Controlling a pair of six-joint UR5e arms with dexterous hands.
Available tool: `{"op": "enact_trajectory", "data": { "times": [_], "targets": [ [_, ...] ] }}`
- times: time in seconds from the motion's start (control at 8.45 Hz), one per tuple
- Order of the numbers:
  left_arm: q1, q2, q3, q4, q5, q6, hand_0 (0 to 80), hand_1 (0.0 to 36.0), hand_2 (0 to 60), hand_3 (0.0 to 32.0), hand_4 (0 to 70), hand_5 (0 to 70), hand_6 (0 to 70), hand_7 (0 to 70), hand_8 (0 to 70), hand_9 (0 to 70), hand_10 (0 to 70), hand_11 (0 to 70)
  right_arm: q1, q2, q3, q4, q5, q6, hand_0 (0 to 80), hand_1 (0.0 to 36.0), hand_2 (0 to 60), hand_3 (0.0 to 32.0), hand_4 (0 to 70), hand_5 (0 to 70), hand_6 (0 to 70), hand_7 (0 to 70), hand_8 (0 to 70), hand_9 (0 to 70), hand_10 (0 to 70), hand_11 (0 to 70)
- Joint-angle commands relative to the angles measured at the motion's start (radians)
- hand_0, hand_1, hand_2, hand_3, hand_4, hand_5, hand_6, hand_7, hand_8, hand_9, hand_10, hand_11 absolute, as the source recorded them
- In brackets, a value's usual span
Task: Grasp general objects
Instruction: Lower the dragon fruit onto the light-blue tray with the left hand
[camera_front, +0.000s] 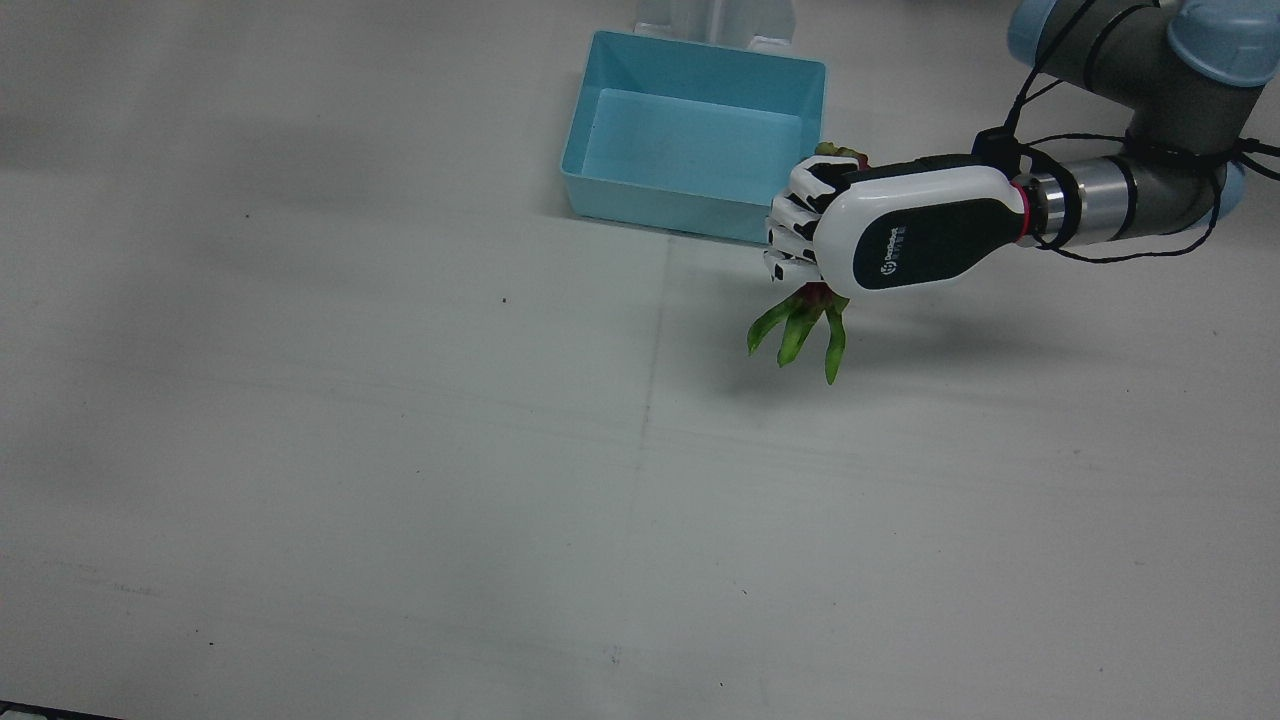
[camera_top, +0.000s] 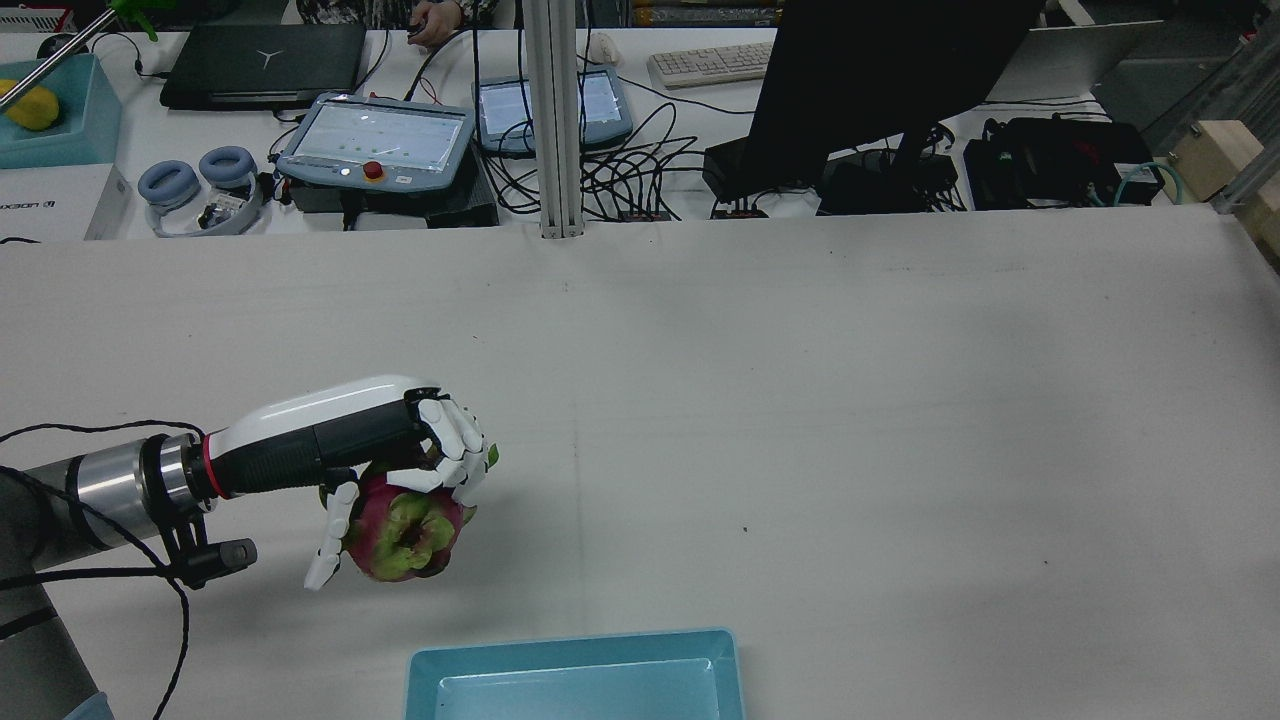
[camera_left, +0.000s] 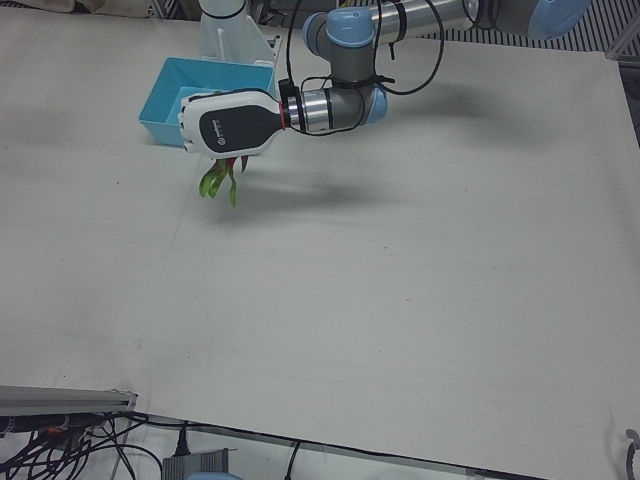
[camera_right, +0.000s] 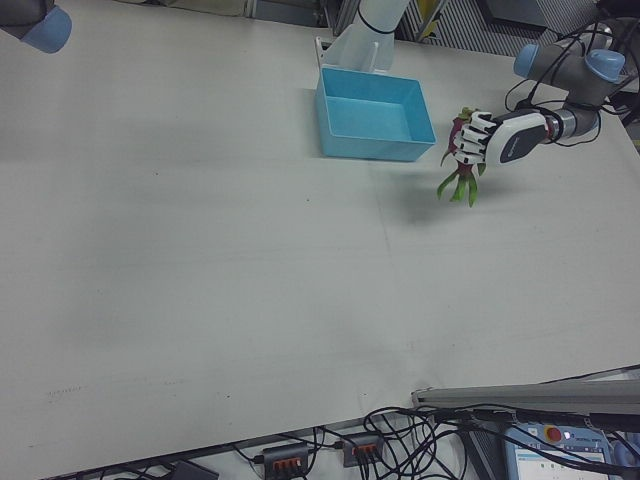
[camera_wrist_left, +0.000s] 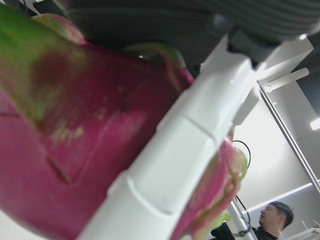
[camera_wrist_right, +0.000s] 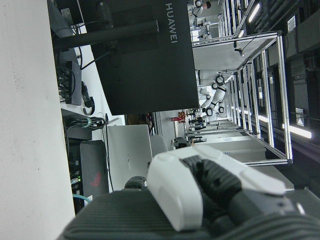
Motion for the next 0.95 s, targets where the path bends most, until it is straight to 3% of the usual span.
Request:
{"op": "enact_trajectory", "data": {
  "times": [0.0, 0.24, 0.59, 0.71, 0.83],
  "targets": [
    [0.135, -0.055, -0.080, 0.032, 0.004, -0.017, 80.0, 36.0, 60.0, 0.0, 70.0, 70.0, 70.0, 70.0, 70.0, 70.0, 70.0, 70.0, 0.000, 0.000, 0.000, 0.000, 0.000, 0.000, 0.0, 0.0, 0.0, 0.0, 0.0, 0.0, 0.0, 0.0, 0.0, 0.0, 0.0, 0.0],
    [0.233, -0.068, -0.082, 0.008, 0.003, -0.014, 80.0, 36.0, 60.0, 0.0, 70.0, 70.0, 70.0, 70.0, 70.0, 70.0, 70.0, 70.0, 0.000, 0.000, 0.000, 0.000, 0.000, 0.000, 0.0, 0.0, 0.0, 0.0, 0.0, 0.0, 0.0, 0.0, 0.0, 0.0, 0.0, 0.0],
    [0.296, -0.078, -0.077, -0.081, 0.004, -0.008, 80.0, 36.0, 60.0, 0.0, 70.0, 70.0, 70.0, 70.0, 70.0, 70.0, 70.0, 70.0, 0.000, 0.000, 0.000, 0.000, 0.000, 0.000, 0.0, 0.0, 0.0, 0.0, 0.0, 0.0, 0.0, 0.0, 0.0, 0.0, 0.0, 0.0],
    [0.311, -0.075, -0.077, -0.122, 0.015, -0.007, 80.0, 36.0, 60.0, 0.0, 53.7, 70.0, 70.0, 70.0, 28.8, 35.9, 70.0, 70.0, 0.000, 0.000, 0.000, 0.000, 0.000, 0.000, 0.0, 0.0, 0.0, 0.0, 0.0, 0.0, 0.0, 0.0, 0.0, 0.0, 0.0, 0.0],
    [0.322, -0.071, -0.074, -0.154, 0.024, -0.005, 80.0, 36.0, 60.0, 0.0, 36.2, 70.0, 63.2, 70.0, 11.6, 17.4, 56.0, 70.0, 0.000, 0.000, 0.000, 0.000, 0.000, 0.000, 0.0, 0.0, 0.0, 0.0, 0.0, 0.0, 0.0, 0.0, 0.0, 0.0, 0.0, 0.0]
  ]
}}
